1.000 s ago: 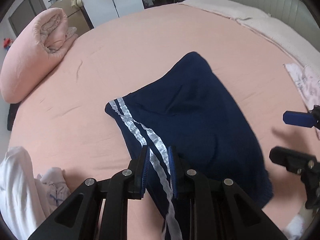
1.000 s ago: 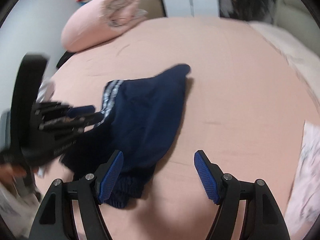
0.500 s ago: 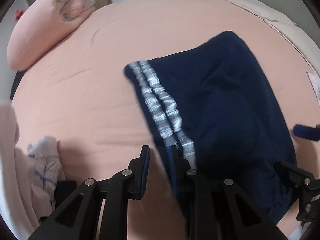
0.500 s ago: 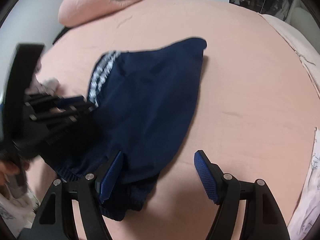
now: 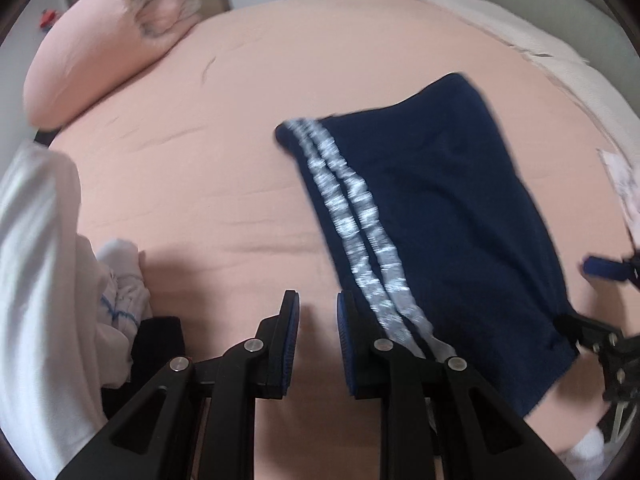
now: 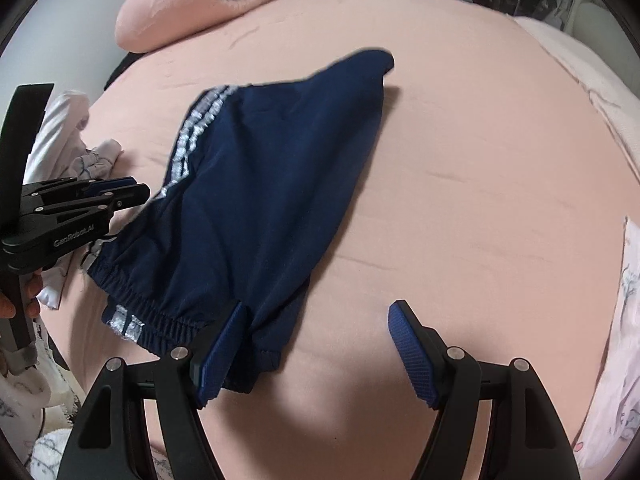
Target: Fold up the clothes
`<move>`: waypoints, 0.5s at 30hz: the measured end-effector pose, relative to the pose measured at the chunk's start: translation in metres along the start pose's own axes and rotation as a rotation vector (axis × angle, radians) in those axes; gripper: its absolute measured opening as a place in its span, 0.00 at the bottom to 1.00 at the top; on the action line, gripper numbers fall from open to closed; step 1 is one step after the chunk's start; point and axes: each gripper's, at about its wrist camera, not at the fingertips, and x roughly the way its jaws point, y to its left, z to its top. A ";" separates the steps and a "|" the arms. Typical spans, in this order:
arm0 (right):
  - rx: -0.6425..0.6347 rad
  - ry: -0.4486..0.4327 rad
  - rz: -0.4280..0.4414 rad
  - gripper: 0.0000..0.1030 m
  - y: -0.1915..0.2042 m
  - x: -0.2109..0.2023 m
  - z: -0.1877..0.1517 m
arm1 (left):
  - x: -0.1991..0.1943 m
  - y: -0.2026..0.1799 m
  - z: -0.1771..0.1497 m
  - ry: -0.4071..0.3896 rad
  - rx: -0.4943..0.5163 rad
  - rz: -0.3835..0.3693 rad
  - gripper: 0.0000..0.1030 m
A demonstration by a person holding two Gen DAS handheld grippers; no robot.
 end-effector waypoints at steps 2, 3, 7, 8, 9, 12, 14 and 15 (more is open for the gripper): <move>-0.058 -0.027 -0.018 0.71 0.004 -0.008 -0.001 | -0.004 -0.002 -0.002 -0.018 0.053 -0.004 0.17; -0.086 -0.028 -0.029 0.71 0.005 -0.010 -0.002 | -0.004 -0.003 -0.003 -0.023 0.081 0.007 0.17; -0.168 -0.015 -0.075 0.71 0.009 -0.014 -0.009 | -0.007 -0.003 -0.006 -0.022 0.130 0.021 0.26; -0.175 -0.014 -0.077 0.71 0.009 -0.015 -0.011 | -0.010 -0.005 -0.005 -0.031 0.143 0.021 0.40; -0.181 -0.015 -0.079 0.71 0.009 -0.016 -0.012 | -0.013 -0.008 -0.005 -0.043 0.165 0.021 0.60; -0.219 -0.014 -0.092 0.71 0.012 -0.019 -0.016 | -0.025 -0.016 -0.007 -0.078 0.243 0.020 0.82; -0.300 -0.016 -0.131 0.71 0.017 -0.022 -0.022 | -0.030 -0.019 -0.010 -0.096 0.286 0.020 0.82; -0.344 -0.017 -0.152 0.71 0.019 -0.024 -0.025 | -0.032 -0.021 -0.010 -0.102 0.301 0.020 0.82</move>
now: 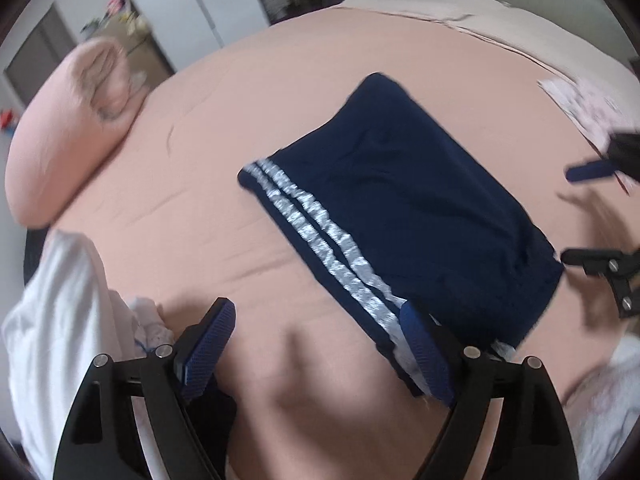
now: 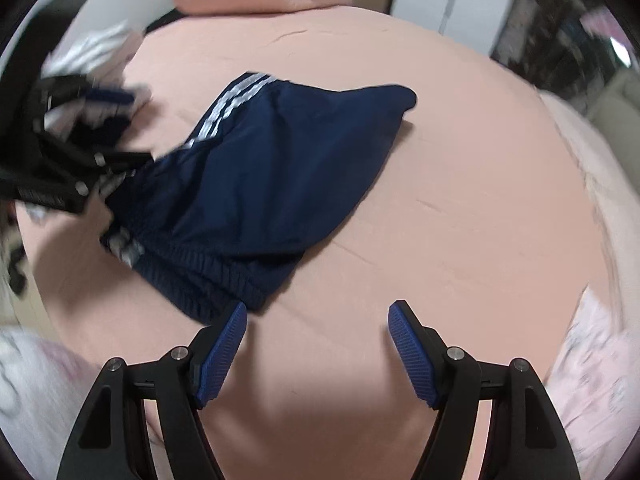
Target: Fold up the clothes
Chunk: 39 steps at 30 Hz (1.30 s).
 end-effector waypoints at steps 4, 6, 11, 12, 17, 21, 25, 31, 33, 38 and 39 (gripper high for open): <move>-0.223 -0.012 -0.093 0.71 0.019 -0.006 -0.005 | -0.006 -0.005 -0.001 -0.018 0.059 0.012 0.82; -0.318 -0.022 -0.143 0.71 0.027 -0.011 -0.009 | -0.010 -0.008 -0.003 -0.022 0.099 0.026 0.82; -0.481 -0.053 -0.201 0.71 0.038 -0.016 -0.016 | -0.016 -0.020 -0.010 -0.026 0.253 0.053 0.82; -0.512 -0.059 -0.207 0.71 0.040 -0.015 -0.018 | -0.015 -0.023 -0.012 -0.022 0.307 0.062 0.82; -0.683 -0.096 -0.255 0.71 0.048 -0.003 -0.032 | -0.018 -0.037 -0.028 -0.017 0.491 0.080 0.82; -0.775 -0.148 -0.285 0.71 0.055 0.006 -0.037 | -0.018 -0.041 -0.038 -0.031 0.510 0.074 0.82; -0.836 -0.197 -0.293 0.71 0.058 0.009 -0.038 | -0.019 -0.047 -0.047 -0.042 0.542 0.078 0.82; -0.983 -0.254 -0.328 0.71 0.066 0.016 -0.045 | -0.018 -0.057 -0.057 -0.060 0.618 0.119 0.82; -0.996 -0.260 -0.327 0.71 0.066 0.017 -0.044 | -0.019 -0.056 -0.053 -0.070 0.588 0.096 0.82; -0.993 -0.272 -0.315 0.74 0.066 0.020 -0.041 | -0.011 -0.060 -0.049 -0.076 0.560 0.065 0.82; -0.992 -0.277 -0.320 0.78 0.067 0.021 -0.040 | -0.008 -0.063 -0.050 -0.074 0.560 0.064 0.82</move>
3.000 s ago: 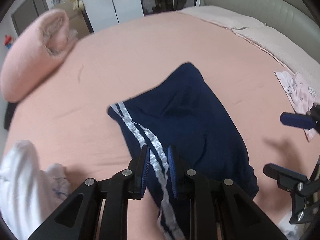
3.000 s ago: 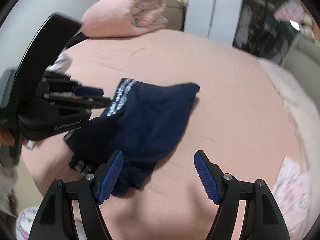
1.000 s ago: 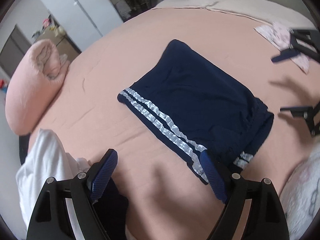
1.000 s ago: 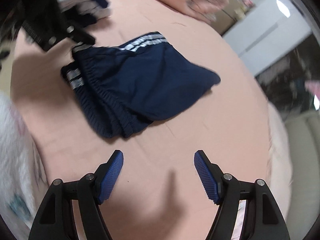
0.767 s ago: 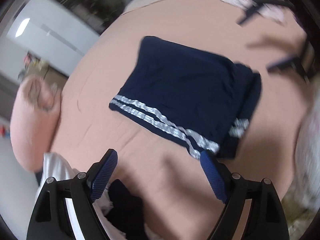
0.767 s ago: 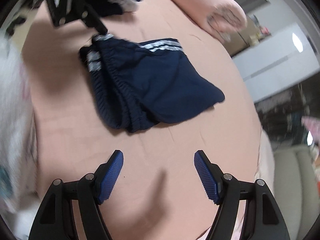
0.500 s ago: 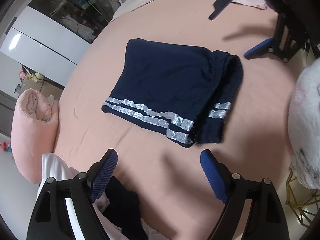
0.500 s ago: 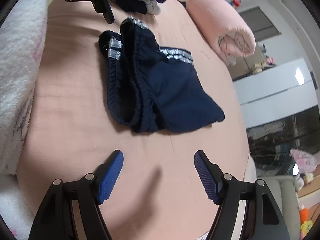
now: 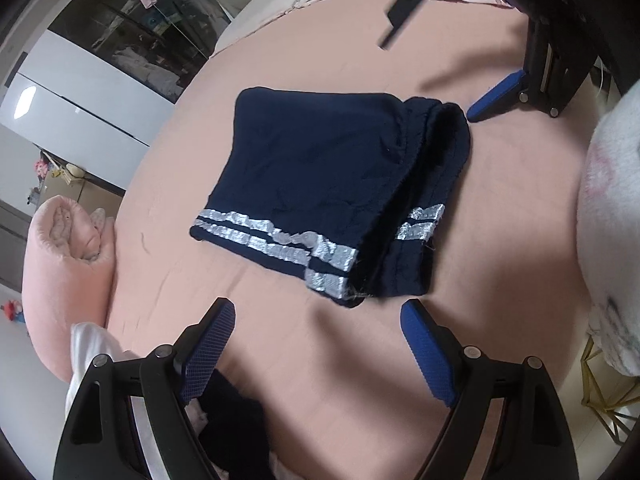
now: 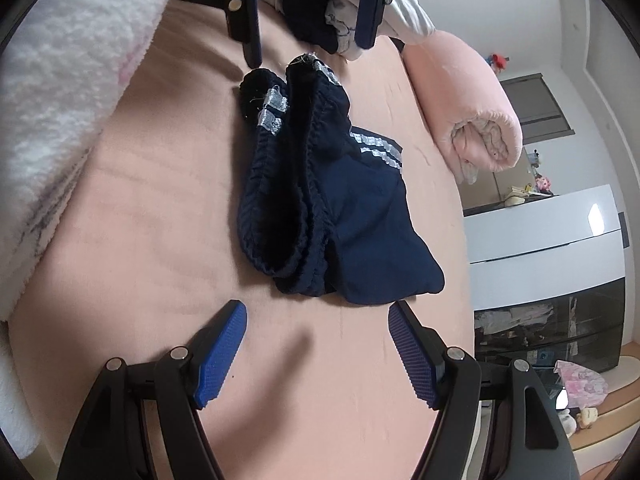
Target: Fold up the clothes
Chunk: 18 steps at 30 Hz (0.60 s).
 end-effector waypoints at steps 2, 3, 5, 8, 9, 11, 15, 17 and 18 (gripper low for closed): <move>0.001 0.000 -0.009 0.83 -0.002 0.003 0.002 | 0.005 -0.003 0.000 0.001 -0.012 -0.005 0.82; 0.003 0.000 -0.016 0.87 -0.004 0.004 0.002 | 0.007 -0.003 0.000 -0.001 -0.021 -0.009 0.82; 0.007 -0.004 -0.020 0.87 -0.006 0.008 0.004 | 0.009 -0.002 -0.001 -0.007 -0.056 -0.013 0.83; 0.014 -0.015 -0.027 0.90 -0.008 0.013 0.008 | 0.012 -0.003 -0.003 -0.005 -0.089 -0.014 0.83; 0.013 -0.020 -0.031 0.90 -0.008 0.015 0.010 | 0.012 -0.004 -0.003 -0.006 -0.093 -0.009 0.84; 0.010 -0.021 -0.045 0.98 -0.008 0.018 0.012 | 0.012 -0.004 -0.004 -0.006 -0.095 -0.001 0.84; 0.023 -0.027 -0.075 1.00 -0.011 0.025 0.019 | 0.012 -0.004 -0.006 -0.008 -0.107 0.005 0.84; 0.023 -0.033 -0.078 1.00 -0.013 0.029 0.023 | 0.013 -0.002 -0.007 -0.007 -0.120 -0.002 0.85; 0.020 -0.033 -0.073 1.00 -0.013 0.031 0.025 | 0.013 -0.002 -0.007 -0.007 -0.123 0.003 0.88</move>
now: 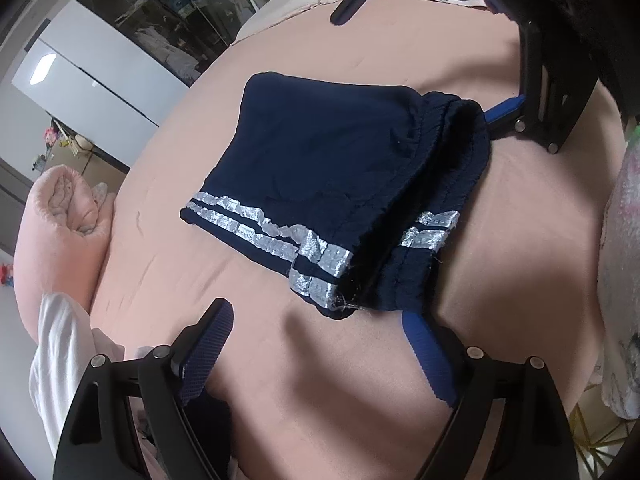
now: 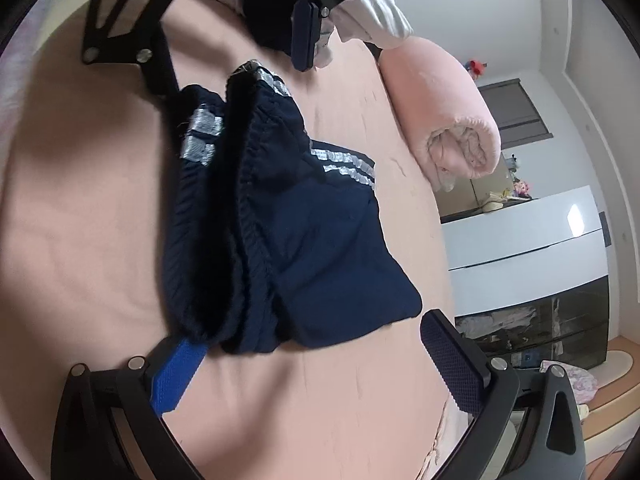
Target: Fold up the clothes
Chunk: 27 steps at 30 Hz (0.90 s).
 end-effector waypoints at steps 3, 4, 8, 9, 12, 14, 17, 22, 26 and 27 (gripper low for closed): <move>-0.025 -0.005 0.002 1.00 0.000 0.004 0.004 | 0.002 0.000 0.000 -0.003 -0.002 0.033 1.00; -0.035 -0.005 0.000 1.00 0.000 0.005 0.005 | 0.003 -0.002 0.000 -0.007 0.017 0.052 1.00; -0.068 -0.004 -0.020 1.00 0.006 0.003 0.006 | -0.001 -0.020 0.001 -0.044 0.145 0.149 1.00; -0.067 -0.003 -0.019 1.00 0.006 0.003 0.006 | -0.002 -0.025 0.001 -0.054 0.176 0.177 1.00; -0.078 -0.007 -0.011 1.00 0.007 0.002 0.006 | -0.003 -0.033 0.000 -0.067 0.212 0.227 1.00; -0.093 -0.021 0.006 0.98 0.008 0.001 0.005 | -0.003 -0.035 0.000 -0.069 0.222 0.241 1.00; -0.126 -0.036 0.053 0.86 0.011 -0.002 0.003 | -0.003 -0.032 -0.002 -0.076 0.206 0.220 1.00; -0.075 -0.025 0.229 0.27 0.013 -0.006 -0.006 | -0.003 -0.029 -0.004 -0.089 0.200 0.202 1.00; -0.028 -0.033 0.239 0.24 0.012 -0.008 -0.010 | -0.008 -0.039 -0.003 -0.130 0.313 0.232 1.00; -0.022 -0.035 0.236 0.24 0.011 -0.008 -0.010 | -0.008 -0.040 -0.002 -0.147 0.346 0.235 1.00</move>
